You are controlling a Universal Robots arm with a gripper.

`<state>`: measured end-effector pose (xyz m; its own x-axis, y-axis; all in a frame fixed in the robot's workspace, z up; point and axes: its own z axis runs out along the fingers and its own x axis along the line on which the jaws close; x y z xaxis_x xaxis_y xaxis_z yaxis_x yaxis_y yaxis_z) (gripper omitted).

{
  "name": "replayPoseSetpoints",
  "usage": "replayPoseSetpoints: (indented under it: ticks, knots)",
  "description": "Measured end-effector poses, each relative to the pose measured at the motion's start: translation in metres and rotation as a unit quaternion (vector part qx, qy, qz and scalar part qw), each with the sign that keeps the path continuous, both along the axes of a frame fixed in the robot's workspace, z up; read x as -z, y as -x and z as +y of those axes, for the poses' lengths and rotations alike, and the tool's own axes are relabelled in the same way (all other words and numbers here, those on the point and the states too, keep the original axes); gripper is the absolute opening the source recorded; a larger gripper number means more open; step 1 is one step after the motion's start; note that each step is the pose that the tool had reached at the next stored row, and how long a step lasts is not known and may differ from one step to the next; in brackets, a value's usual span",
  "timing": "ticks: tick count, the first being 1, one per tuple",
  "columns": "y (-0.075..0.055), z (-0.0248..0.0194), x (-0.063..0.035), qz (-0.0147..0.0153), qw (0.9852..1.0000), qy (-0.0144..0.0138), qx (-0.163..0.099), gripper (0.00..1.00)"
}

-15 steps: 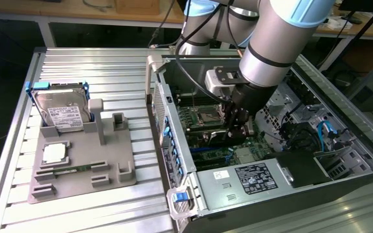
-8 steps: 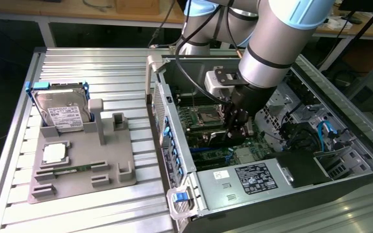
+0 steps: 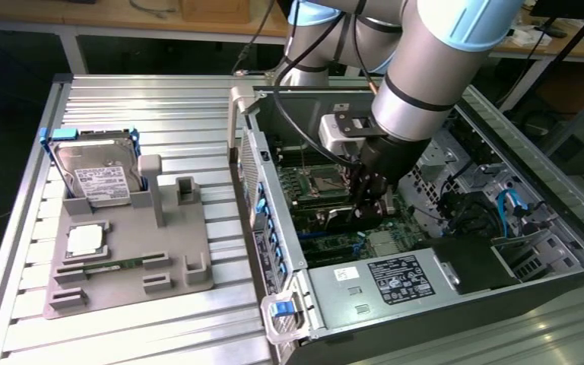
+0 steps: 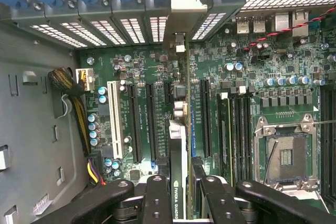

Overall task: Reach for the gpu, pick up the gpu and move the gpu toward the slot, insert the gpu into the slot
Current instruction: 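Insert the gpu into the slot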

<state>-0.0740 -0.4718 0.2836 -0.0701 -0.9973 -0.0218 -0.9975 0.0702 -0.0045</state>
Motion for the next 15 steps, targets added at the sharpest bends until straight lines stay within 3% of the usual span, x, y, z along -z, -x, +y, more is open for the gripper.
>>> replayPoseSetpoints:
  ticks: [7, 15]
  knots:
    - [0.0012, 0.0004, 0.0009, 0.0000, 1.0000, -0.0002, 0.000, 0.27]
    - [0.0013, 0.0040, 0.0021, 0.0000, 1.0000, -0.0001, -0.005, 0.27]
